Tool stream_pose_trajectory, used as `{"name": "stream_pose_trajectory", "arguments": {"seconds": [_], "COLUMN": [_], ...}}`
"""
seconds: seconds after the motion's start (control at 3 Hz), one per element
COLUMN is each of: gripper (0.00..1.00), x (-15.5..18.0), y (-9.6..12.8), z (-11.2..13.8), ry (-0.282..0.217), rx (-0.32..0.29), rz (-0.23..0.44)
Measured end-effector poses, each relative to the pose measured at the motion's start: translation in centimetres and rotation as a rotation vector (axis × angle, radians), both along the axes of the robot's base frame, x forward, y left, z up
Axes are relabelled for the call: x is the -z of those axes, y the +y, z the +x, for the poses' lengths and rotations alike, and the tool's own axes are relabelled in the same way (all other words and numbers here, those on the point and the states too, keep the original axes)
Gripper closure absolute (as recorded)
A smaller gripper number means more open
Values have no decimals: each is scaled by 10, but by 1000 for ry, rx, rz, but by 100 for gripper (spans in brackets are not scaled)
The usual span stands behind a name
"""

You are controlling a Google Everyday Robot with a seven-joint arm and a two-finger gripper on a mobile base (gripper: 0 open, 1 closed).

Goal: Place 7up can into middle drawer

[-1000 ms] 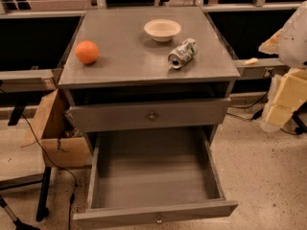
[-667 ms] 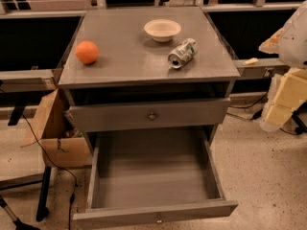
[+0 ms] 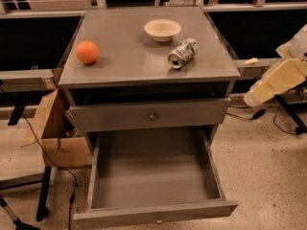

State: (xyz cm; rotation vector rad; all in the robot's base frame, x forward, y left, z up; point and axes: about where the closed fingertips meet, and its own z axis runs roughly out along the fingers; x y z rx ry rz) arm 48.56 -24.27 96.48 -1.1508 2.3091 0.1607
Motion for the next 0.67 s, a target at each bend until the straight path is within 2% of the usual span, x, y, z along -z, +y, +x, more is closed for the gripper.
{"name": "stream_pose_trajectory", "arguments": {"seconds": [0.33, 0.67], "gripper": [0, 0], "x": [-1, -34], "y": [-5, -5], "z": [31, 72], "ry": [-54, -162], "rx": [181, 298], "rz": [233, 365]}}
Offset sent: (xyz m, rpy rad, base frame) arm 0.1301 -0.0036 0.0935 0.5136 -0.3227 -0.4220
